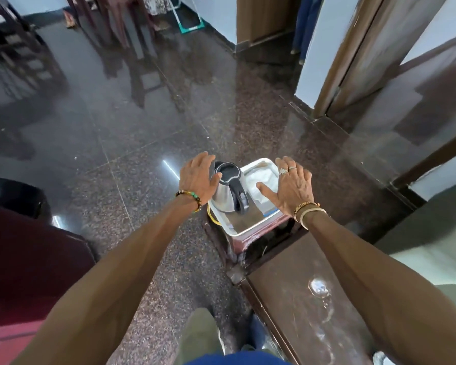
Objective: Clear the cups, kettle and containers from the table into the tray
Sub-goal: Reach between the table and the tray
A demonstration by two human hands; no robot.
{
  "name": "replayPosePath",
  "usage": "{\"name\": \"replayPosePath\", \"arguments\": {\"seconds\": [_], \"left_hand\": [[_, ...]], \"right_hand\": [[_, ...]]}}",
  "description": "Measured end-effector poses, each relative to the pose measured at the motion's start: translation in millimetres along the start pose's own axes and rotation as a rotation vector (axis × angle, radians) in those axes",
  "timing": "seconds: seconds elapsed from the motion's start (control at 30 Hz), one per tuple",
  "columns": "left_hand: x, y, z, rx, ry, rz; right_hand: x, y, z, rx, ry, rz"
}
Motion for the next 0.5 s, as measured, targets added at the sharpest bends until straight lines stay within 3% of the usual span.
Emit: {"name": "replayPosePath", "arguments": {"seconds": [0.27,0.5], "left_hand": [[-28,-60,101,0.15,-0.189,-0.091],[-79,-105,189,0.333,-0.41,-0.111]], "right_hand": [[-30,-56,17,0.146,-0.183,-0.048],[-78,-66,34,0.163,-0.529,0.001]]}}
Point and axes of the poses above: each hand's wrist, its own z-axis towards the middle knuckle, its own y-axis out of the back of the hand, x = y × z, the point moved 10 cm from there along z, towards the middle knuckle, and after that the axes turned 13 degrees about -z, right-handed, at the moved point
